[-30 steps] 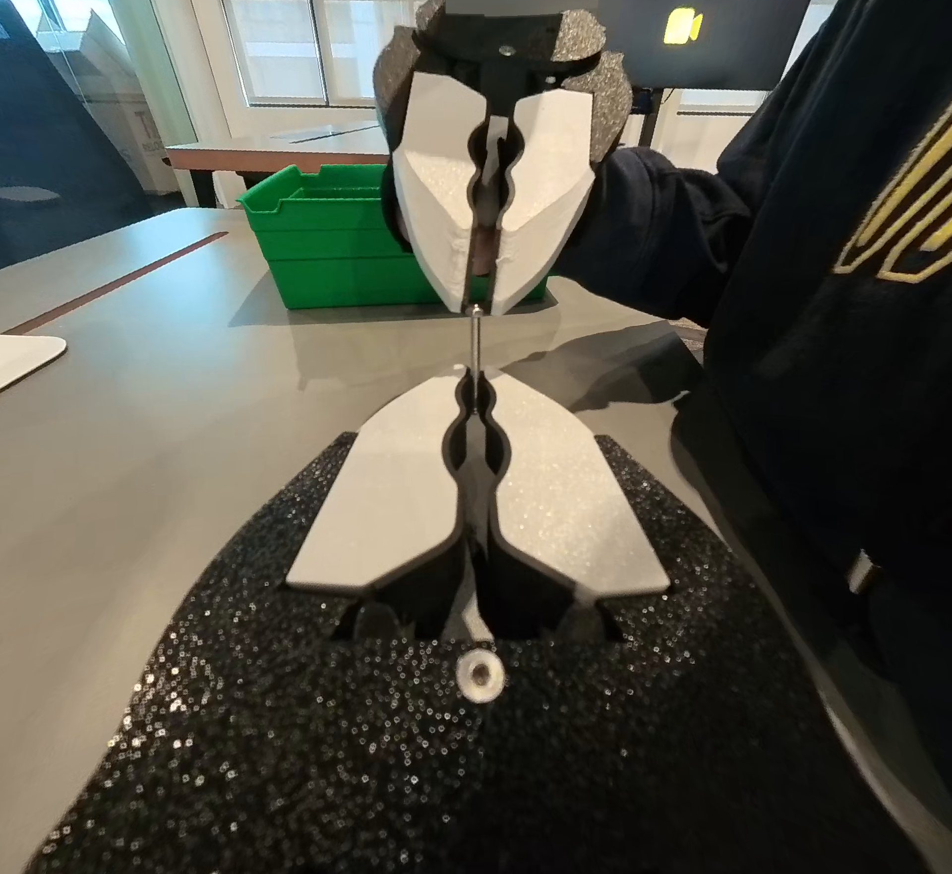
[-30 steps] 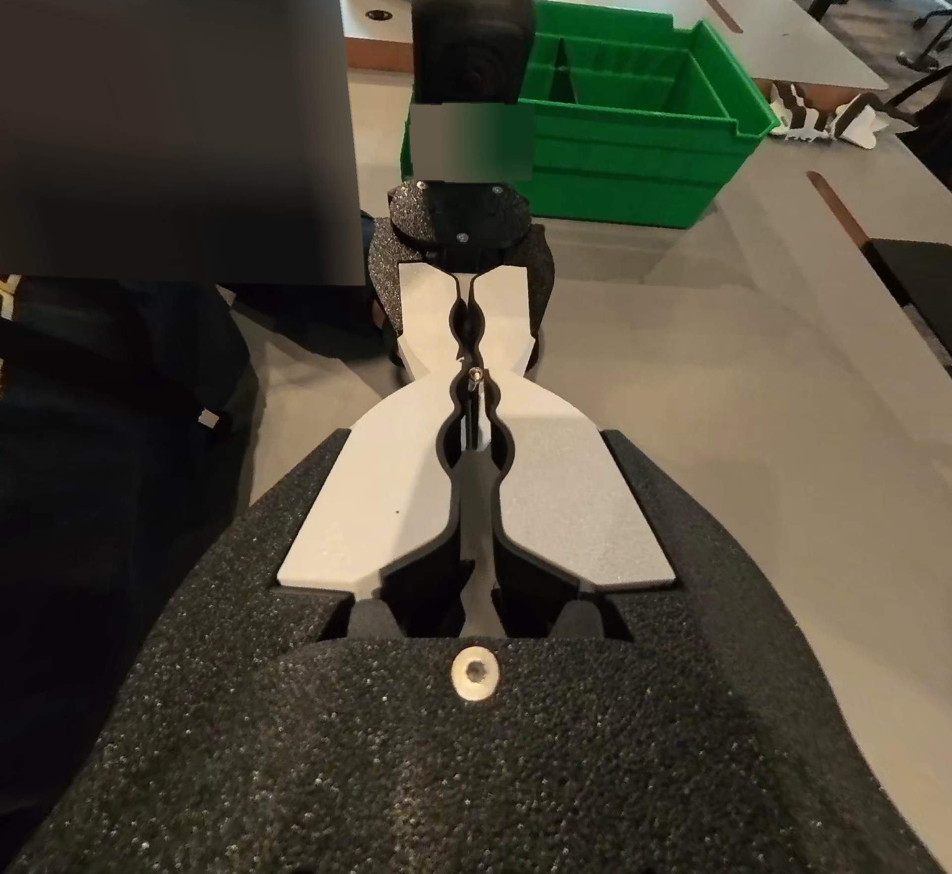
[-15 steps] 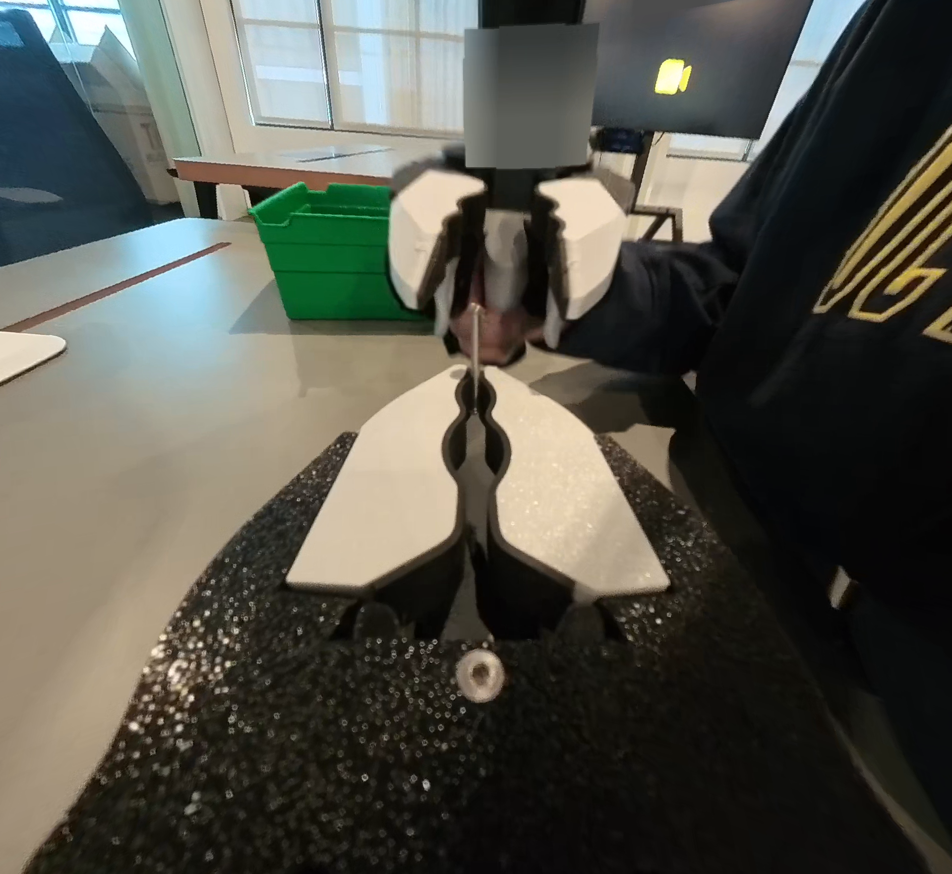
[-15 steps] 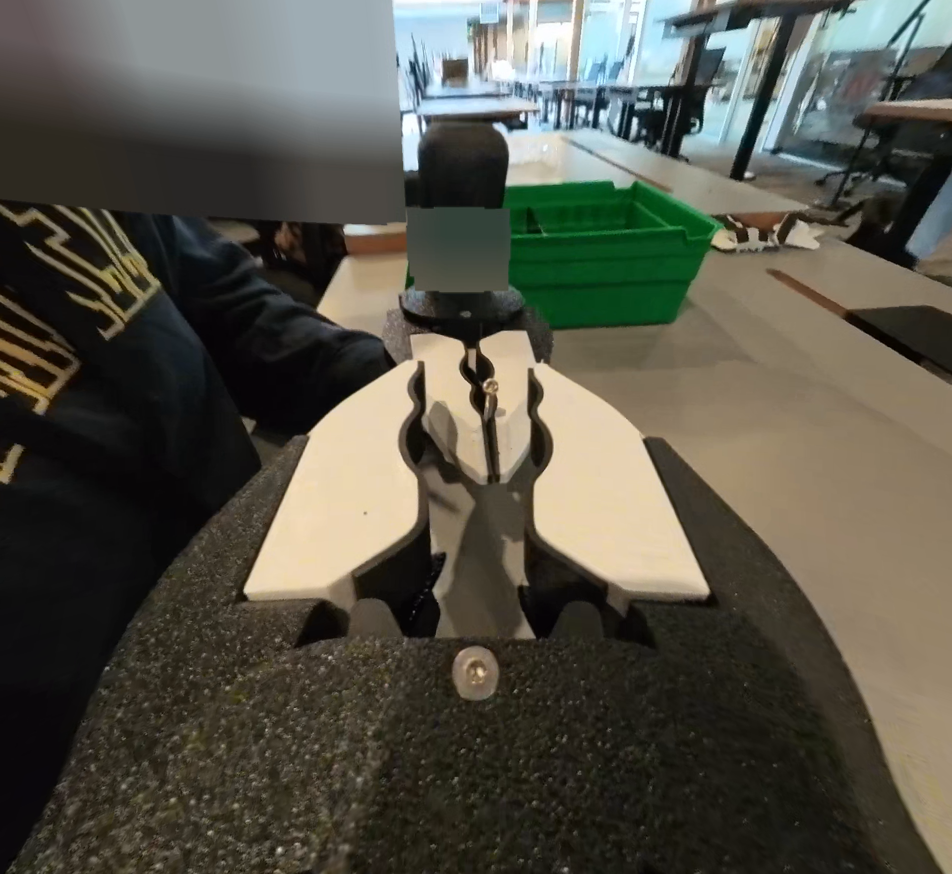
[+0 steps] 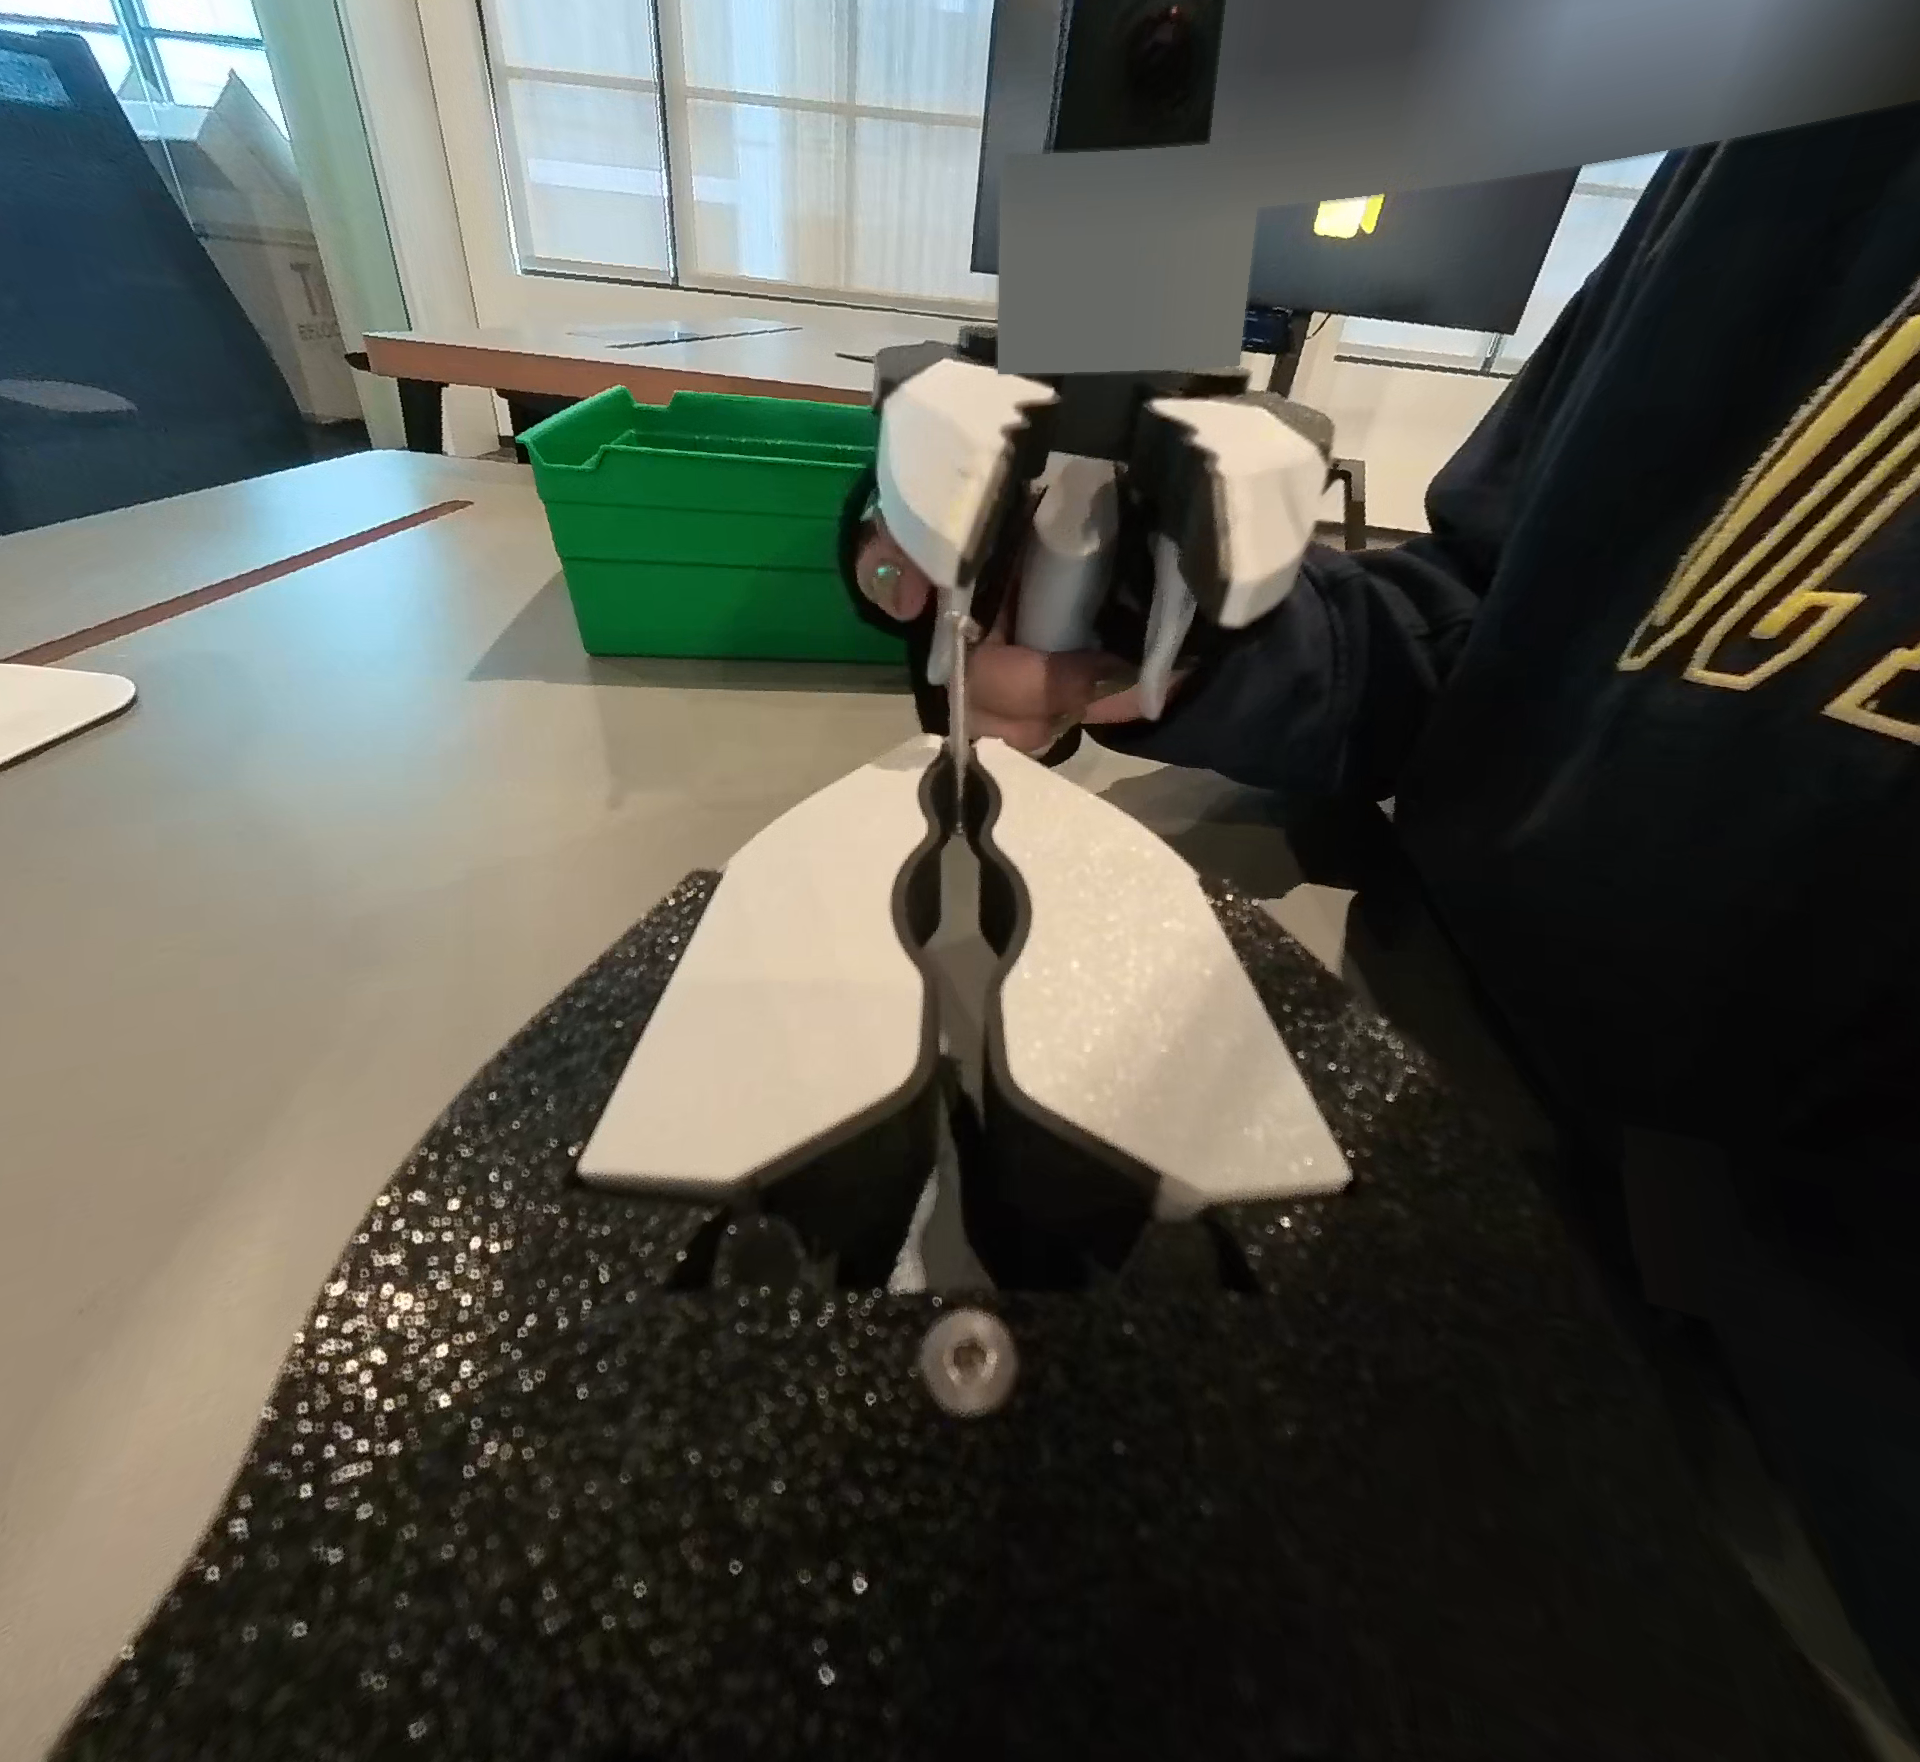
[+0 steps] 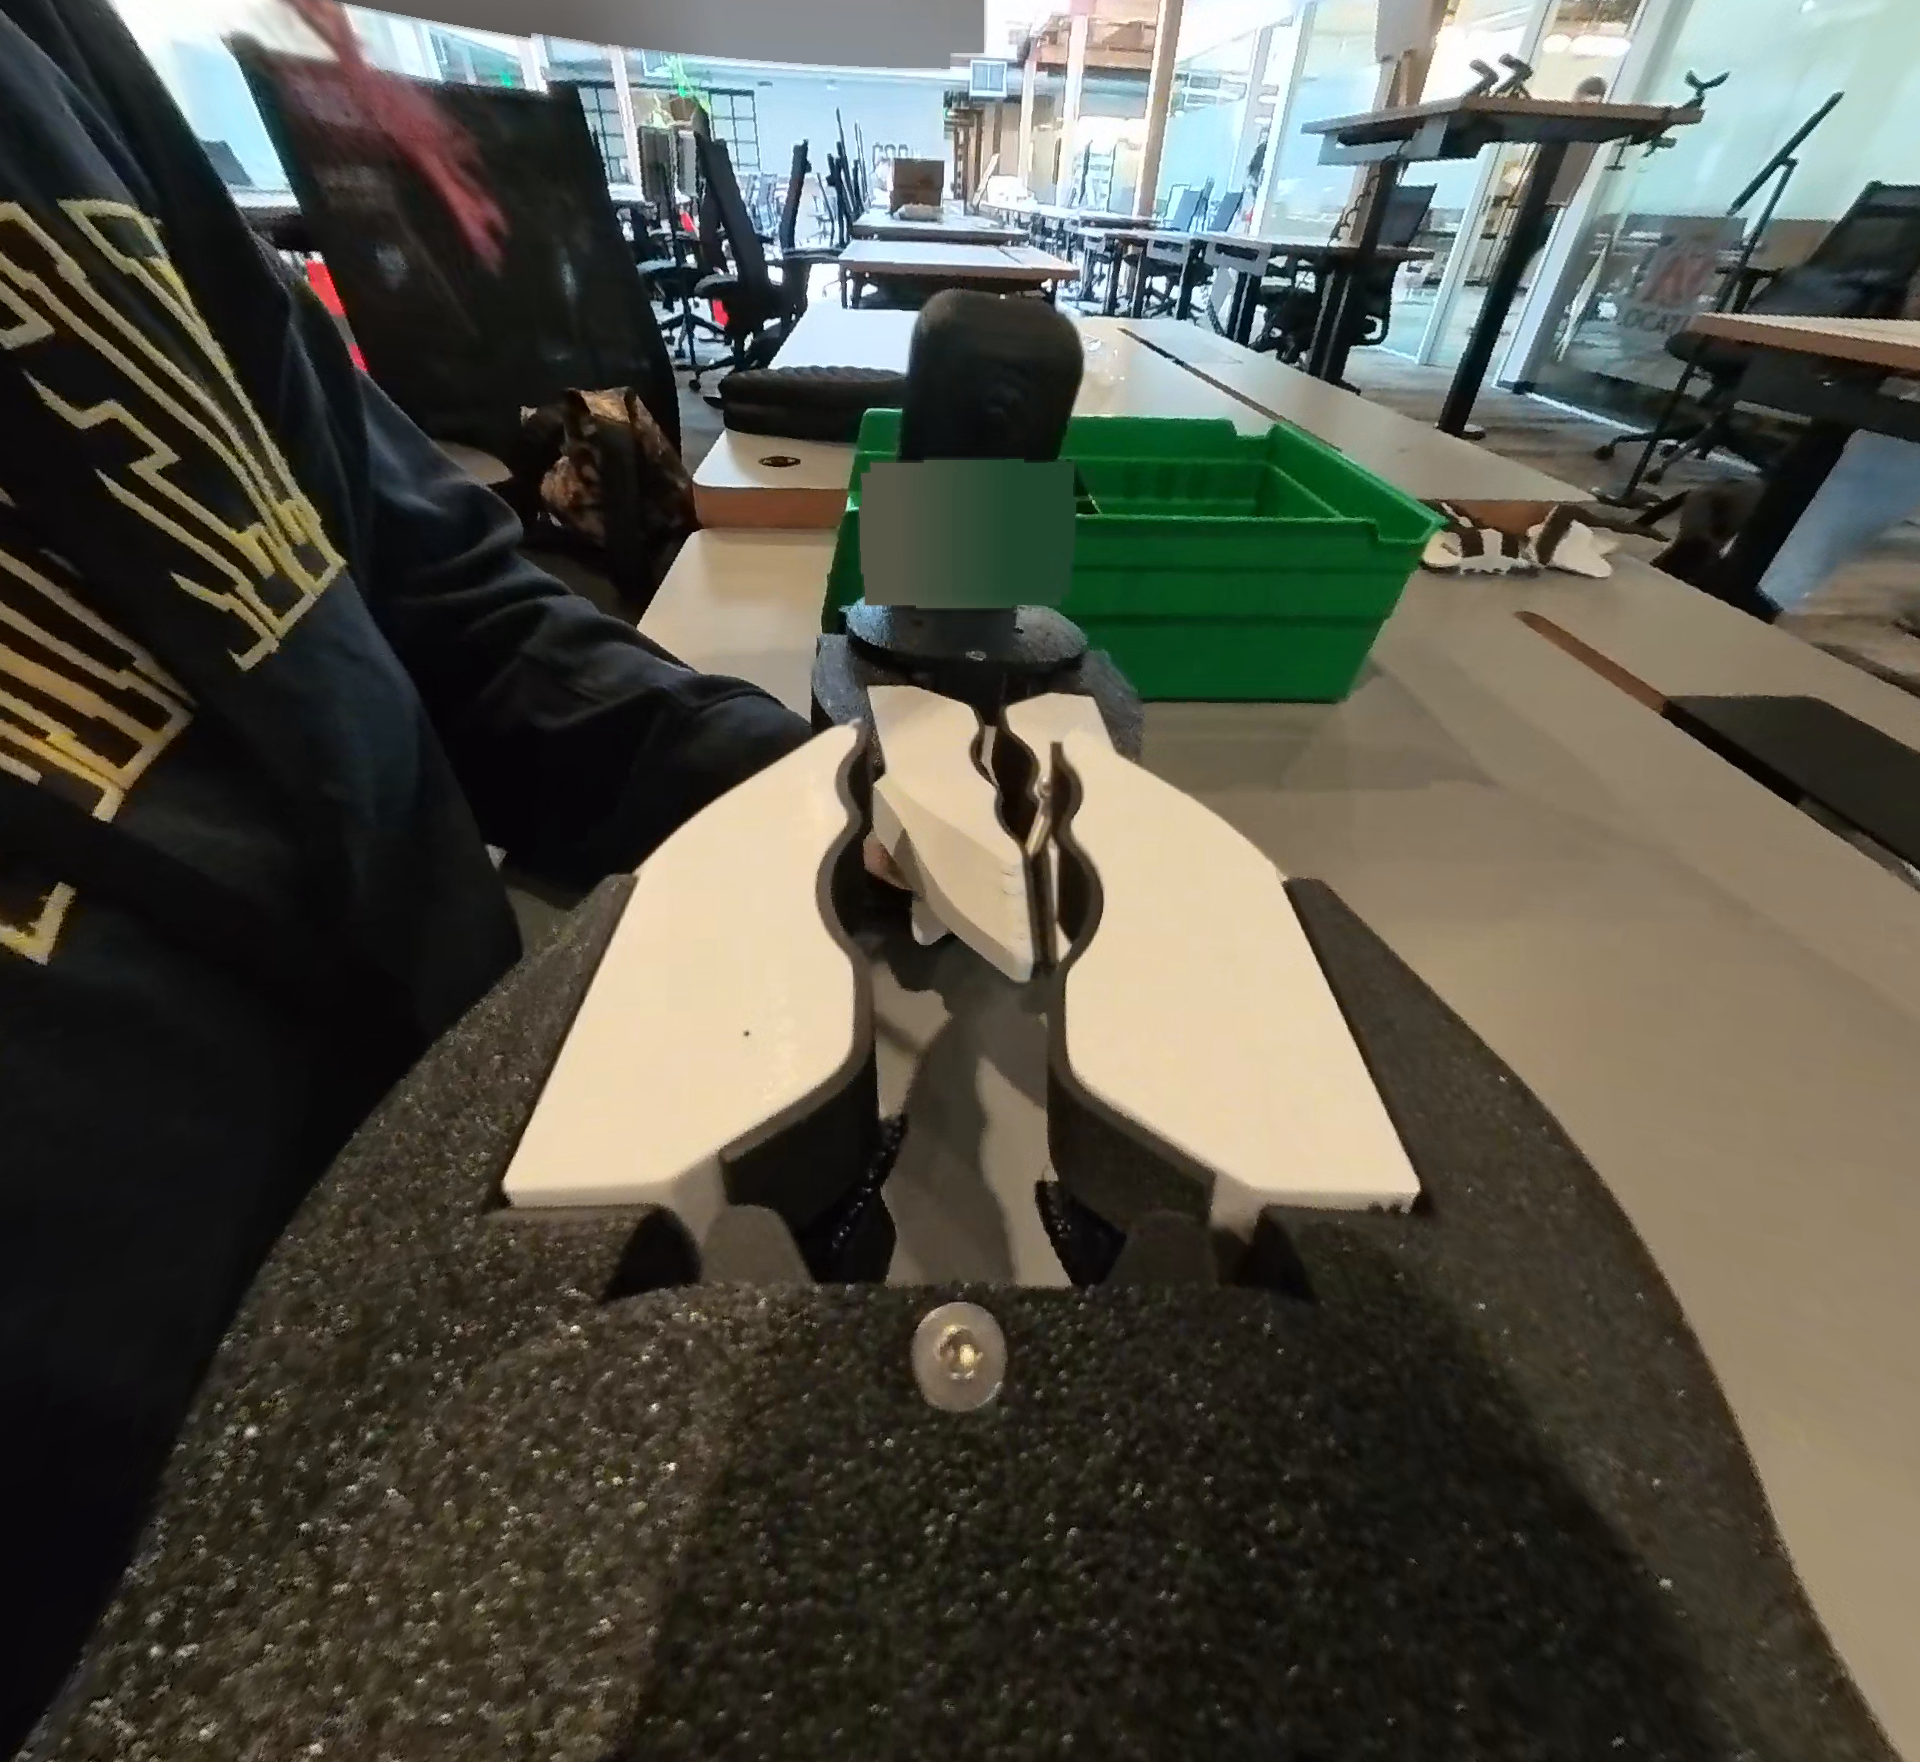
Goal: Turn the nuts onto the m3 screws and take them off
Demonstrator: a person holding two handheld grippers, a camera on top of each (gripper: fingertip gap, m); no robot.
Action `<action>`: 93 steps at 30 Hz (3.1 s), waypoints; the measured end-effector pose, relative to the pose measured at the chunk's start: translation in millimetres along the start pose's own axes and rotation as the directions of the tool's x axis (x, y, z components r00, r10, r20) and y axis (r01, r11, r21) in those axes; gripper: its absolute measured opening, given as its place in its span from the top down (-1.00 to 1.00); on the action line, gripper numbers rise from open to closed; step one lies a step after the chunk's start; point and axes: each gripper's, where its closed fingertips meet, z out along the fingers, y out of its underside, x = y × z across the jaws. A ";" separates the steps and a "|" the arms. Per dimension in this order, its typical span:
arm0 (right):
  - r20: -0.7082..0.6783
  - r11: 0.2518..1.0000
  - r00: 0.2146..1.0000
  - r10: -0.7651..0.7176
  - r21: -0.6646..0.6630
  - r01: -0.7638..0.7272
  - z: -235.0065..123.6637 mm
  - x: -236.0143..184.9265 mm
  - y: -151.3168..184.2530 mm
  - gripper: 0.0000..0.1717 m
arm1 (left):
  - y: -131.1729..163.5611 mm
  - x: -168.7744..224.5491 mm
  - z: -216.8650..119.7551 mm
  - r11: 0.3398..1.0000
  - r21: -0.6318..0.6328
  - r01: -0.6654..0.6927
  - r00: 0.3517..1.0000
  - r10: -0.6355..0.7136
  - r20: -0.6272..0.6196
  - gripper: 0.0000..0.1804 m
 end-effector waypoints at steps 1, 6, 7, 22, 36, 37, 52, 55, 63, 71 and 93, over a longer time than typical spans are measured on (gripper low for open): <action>-0.003 1.000 1.000 -0.004 -0.008 0.004 0.7 0.0 1.0 0.62 | 0.0 0.0 0.0 1.000 0.000 0.000 1.000 0.000 0.000 0.99; -0.006 1.000 1.000 -0.004 -0.023 0.004 2.1 0.5 3.5 0.62 | 0.2 0.6 0.5 1.000 -0.004 -0.004 1.000 0.004 -0.001 0.99; -0.004 1.000 1.000 -0.005 -0.027 0.005 2.3 0.3 4.2 0.63 | 0.4 0.8 0.6 1.000 -0.006 -0.004 1.000 0.004 -0.002 0.99; -0.018 0.999 0.999 -0.036 -0.025 0.036 0.5 0.0 5.1 0.65 | 0.9 1.4 1.7 1.000 -0.013 -0.007 1.000 0.006 -0.006 0.99; -0.042 0.999 0.998 -0.049 -0.006 0.049 1.5 2.6 2.7 0.62 | 0.1 0.9 1.3 1.000 -0.007 0.001 1.000 -0.001 -0.010 0.99; -0.035 0.999 0.999 -0.036 -0.012 0.036 2.7 2.6 3.6 0.61 | 0.3 1.1 1.5 1.000 -0.009 0.000 1.000 -0.001 -0.012 0.99; -0.009 0.999 1.000 0.025 -0.041 -0.026 3.2 1.9 10.2 0.58 | -0.2 0.6 0.9 1.000 -0.002 0.005 1.000 -0.005 -0.013 0.99; -0.023 0.999 0.999 0.037 -0.021 -0.038 1.8 4.8 8.7 0.57 | -0.5 0.3 0.5 1.000 0.002 0.010 1.000 -0.010 -0.014 0.99; -0.004 0.999 1.000 0.025 -0.027 -0.026 5.7 1.5 7.3 0.55 | 1.6 0.2 1.8 1.000 -0.012 0.014 1.000 -0.014 -0.015 0.99; -0.026 1.000 0.999 0.031 -0.006 -0.031 8.5 7.8 4.0 0.58 | 3.4 2.4 2.6 0.999 -0.025 0.028 0.999 -0.029 -0.038 1.00; -0.159 0.993 0.986 0.041 0.113 -0.023 5.7 14.5 5.4 0.94 | 0.0 6.2 1.7 1.000 0.005 0.018 0.998 -0.018 -0.058 1.00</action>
